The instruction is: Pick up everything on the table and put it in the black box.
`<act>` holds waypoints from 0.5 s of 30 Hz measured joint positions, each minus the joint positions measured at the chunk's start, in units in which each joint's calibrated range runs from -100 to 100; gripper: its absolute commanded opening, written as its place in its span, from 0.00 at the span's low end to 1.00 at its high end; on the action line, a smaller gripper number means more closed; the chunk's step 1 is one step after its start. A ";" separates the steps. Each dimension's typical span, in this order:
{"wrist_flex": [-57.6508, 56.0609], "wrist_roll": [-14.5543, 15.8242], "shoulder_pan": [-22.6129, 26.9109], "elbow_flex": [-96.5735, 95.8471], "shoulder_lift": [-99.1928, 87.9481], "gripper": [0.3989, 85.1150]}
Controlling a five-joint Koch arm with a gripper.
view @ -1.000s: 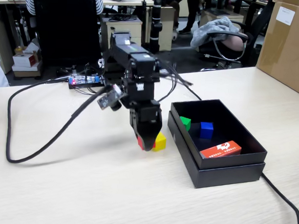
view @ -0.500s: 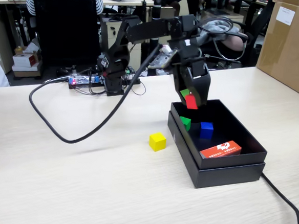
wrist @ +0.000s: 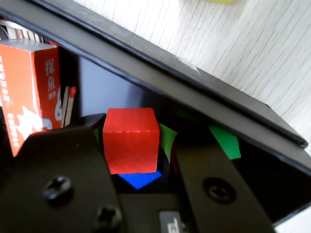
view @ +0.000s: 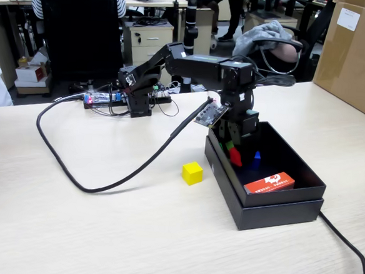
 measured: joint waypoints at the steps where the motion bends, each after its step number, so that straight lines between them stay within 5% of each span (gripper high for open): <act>1: 0.00 0.00 -0.05 0.00 0.78 0.06; 7: -1.01 0.54 -0.15 0.00 3.62 0.47; 15: -1.78 1.27 -0.49 -0.09 -2.98 0.53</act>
